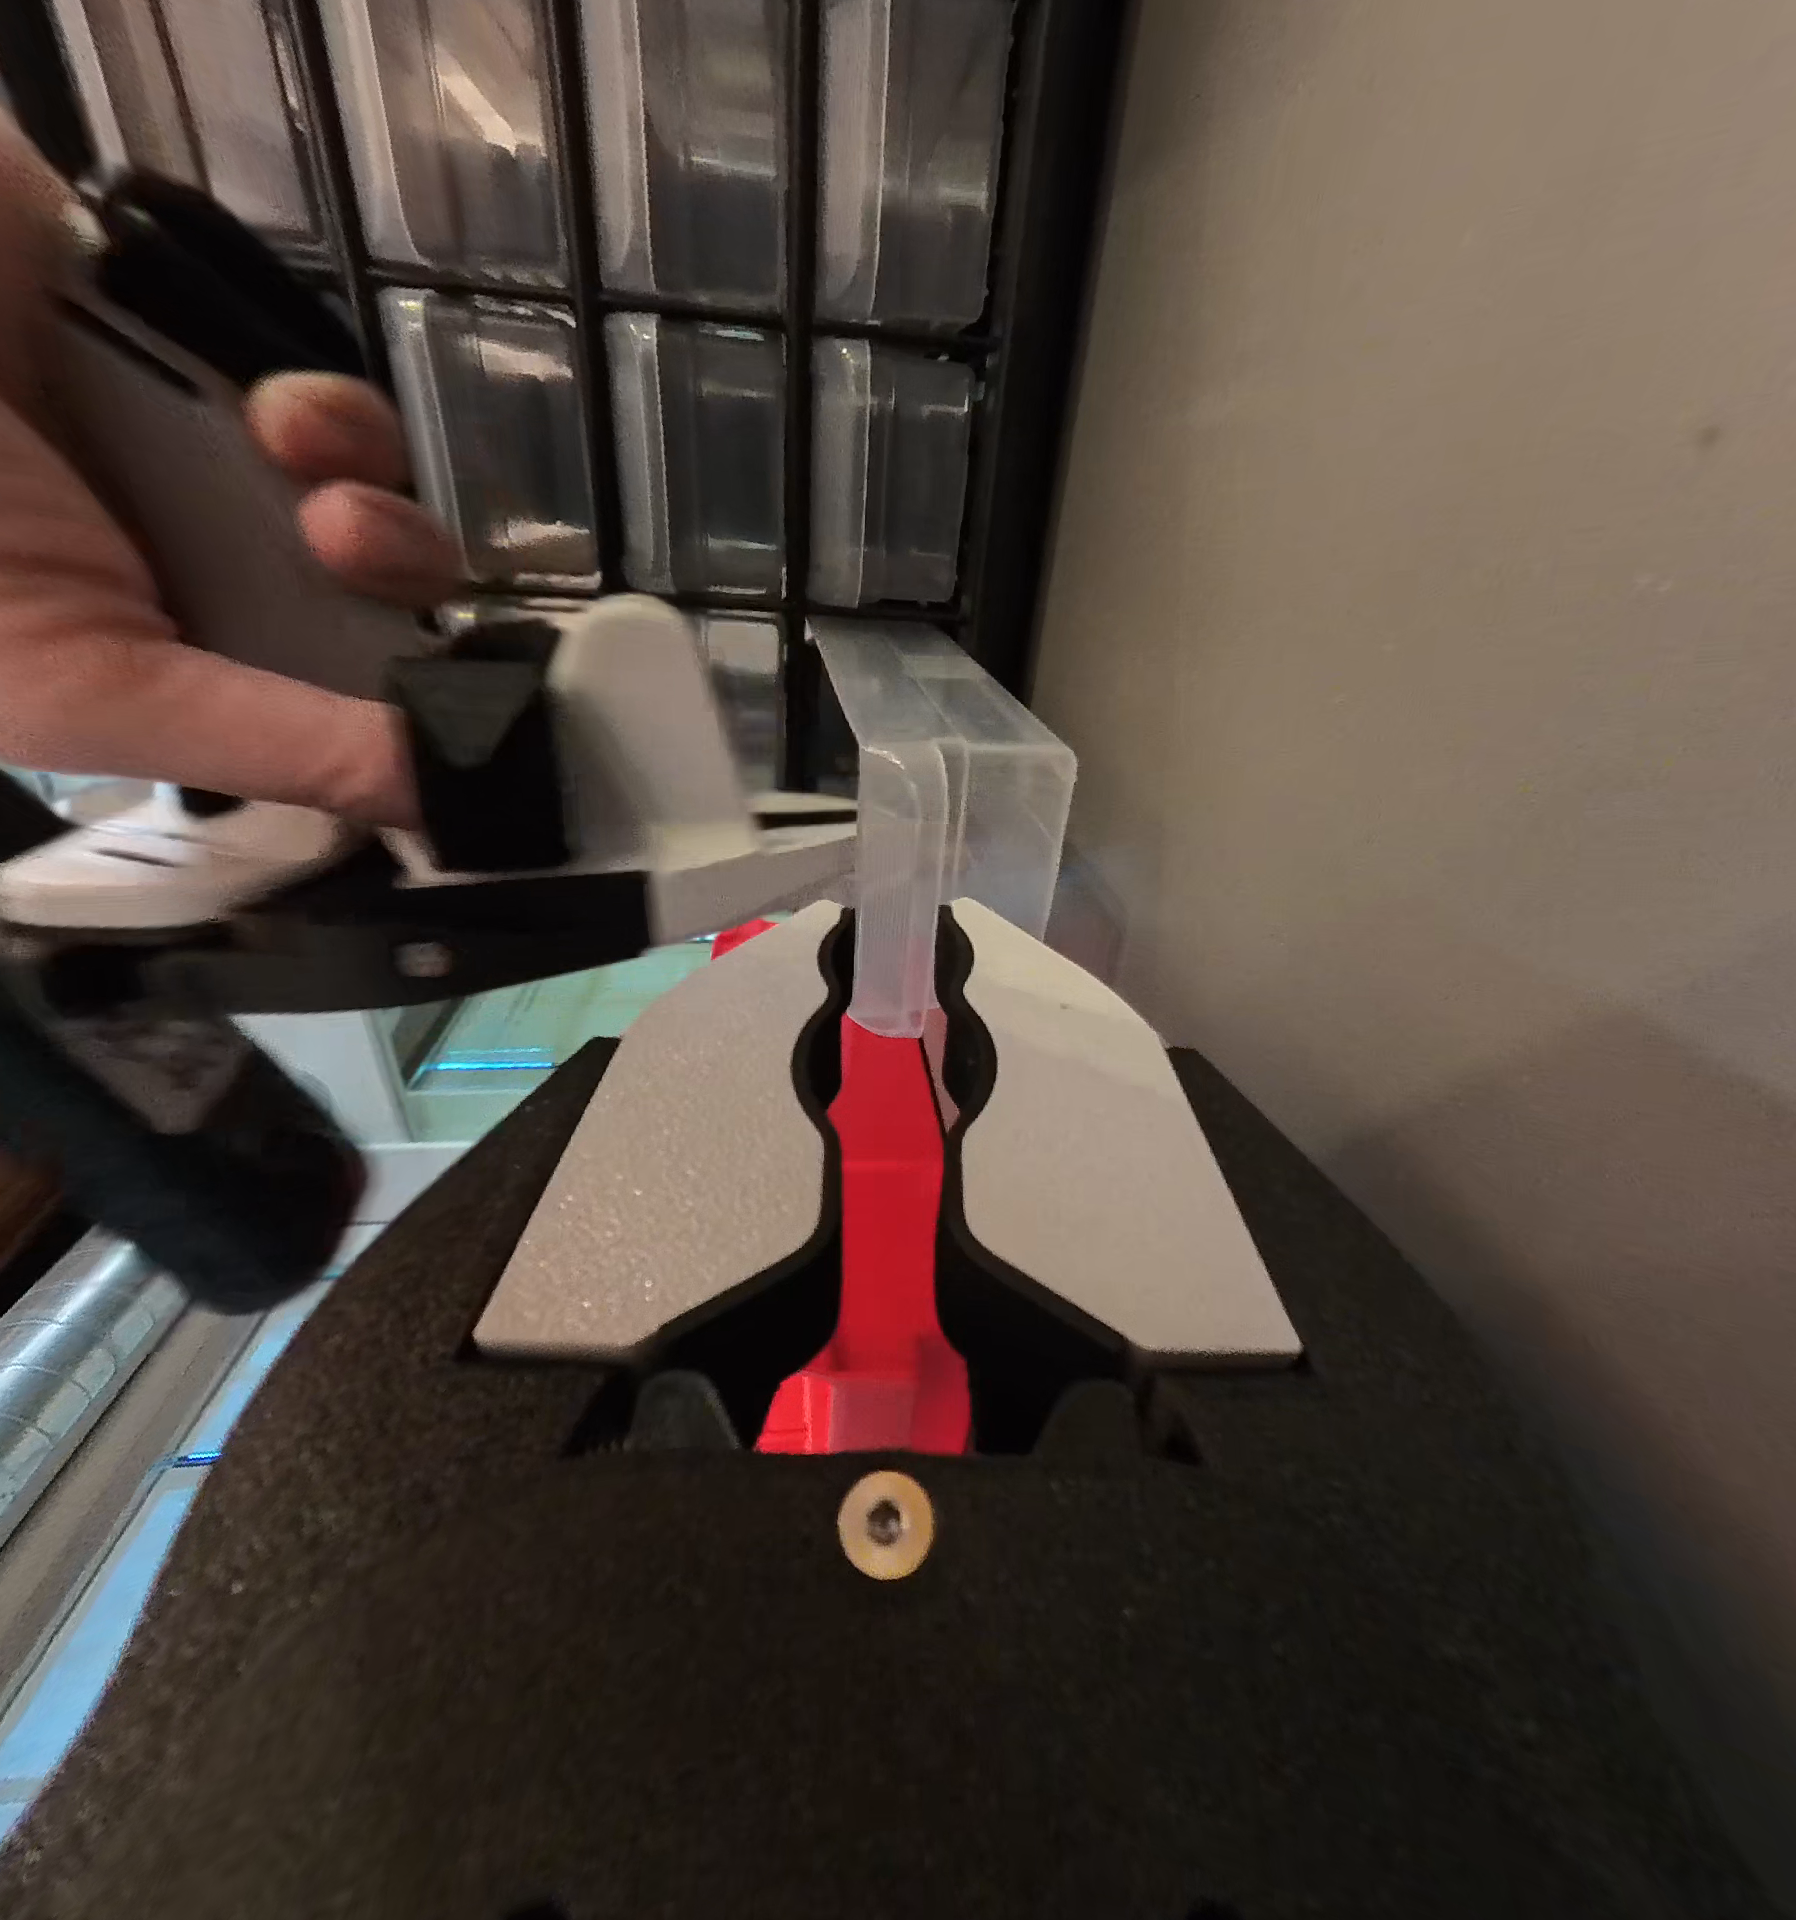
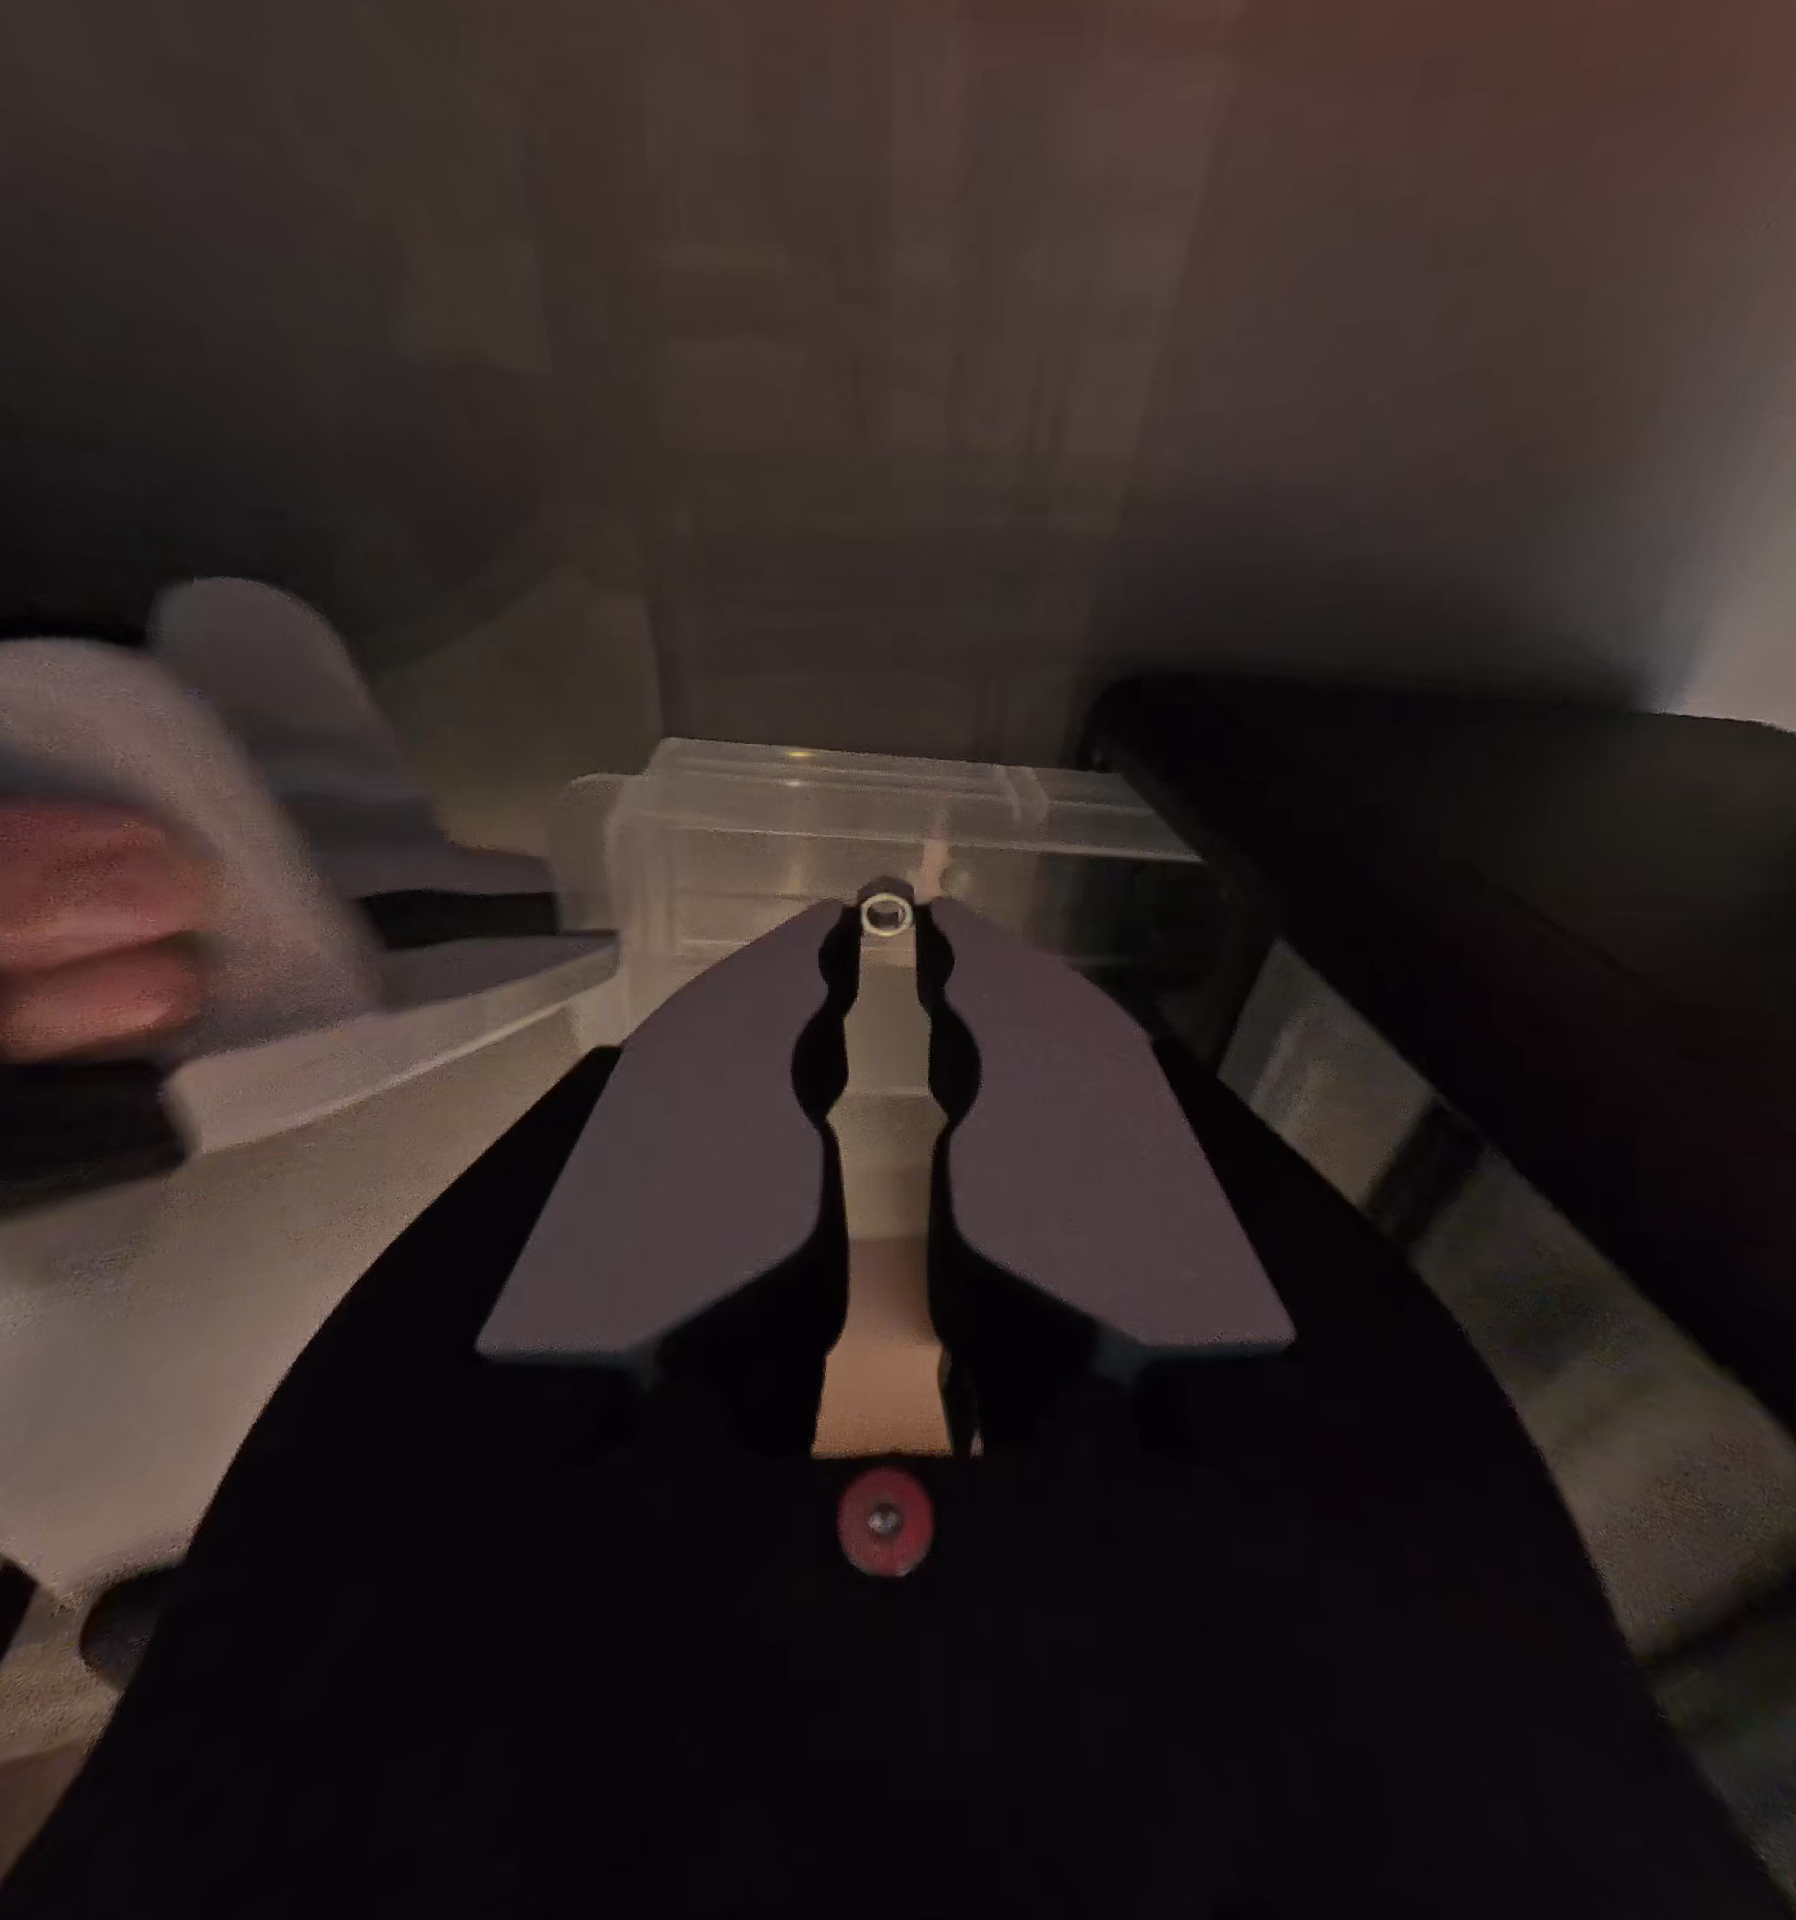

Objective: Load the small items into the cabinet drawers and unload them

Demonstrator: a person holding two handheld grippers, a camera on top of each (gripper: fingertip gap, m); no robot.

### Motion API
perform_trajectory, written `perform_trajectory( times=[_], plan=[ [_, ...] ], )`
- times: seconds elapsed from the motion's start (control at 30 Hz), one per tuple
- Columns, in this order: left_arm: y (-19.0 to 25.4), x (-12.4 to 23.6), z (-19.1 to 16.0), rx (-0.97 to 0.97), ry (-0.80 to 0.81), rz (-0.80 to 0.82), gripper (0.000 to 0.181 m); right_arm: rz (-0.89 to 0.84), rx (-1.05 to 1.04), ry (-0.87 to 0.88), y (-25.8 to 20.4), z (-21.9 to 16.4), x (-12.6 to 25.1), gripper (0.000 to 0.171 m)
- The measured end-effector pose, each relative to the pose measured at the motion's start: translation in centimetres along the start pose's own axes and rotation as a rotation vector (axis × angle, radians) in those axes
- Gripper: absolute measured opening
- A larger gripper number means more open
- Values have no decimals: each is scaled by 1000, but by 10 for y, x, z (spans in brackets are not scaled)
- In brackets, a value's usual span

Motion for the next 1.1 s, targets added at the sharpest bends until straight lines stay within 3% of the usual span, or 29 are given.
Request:
perform_trajectory(
  times=[0.2, 0.33, 0.43, 0.53, 0.67, 0.77, 0.9, 1.1],
  plan=[
    [0, -2, 1, 6, 2, -5, 14, -6, 31, 396, -17, -55, 70, 12],
    [-2, -7, 1, 19, -14, -12, 14, -76, -7, 459, -29, -123, 88, 12],
    [-3, -12, 3, 2, -23, -12, 14, -141, -147, 452, -32, -189, 89, 12],
    [-6, -20, 6, 2, -39, -25, 14, -154, -380, 374, -31, -267, 71, 11],
    [-9, -32, 9, 15, -53, -34, 15, -10, -737, 213, -34, -366, 14, 12],
    [-11, -44, 12, 25, -72, -37, 15, 131, -983, 154, -34, -418, -25, 12],
    [-14, -62, 18, 1, -104, -36, 15, 324, -1050, 46, -39, -442, -77, 12],
    [-18, -85, 25, 1, -132, -30, 14, 424, -983, 9, -31, -423, -105, 12]
  ],
)
Point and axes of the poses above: each gripper's, where its closed fingertips meet, x back along the fingers, z out of its top, y = z × x across the jaws, the point moved 8 cm from there along x, back along the fingers, and after that the axes turned 11 degrees about -y, right-handed, at the moved point
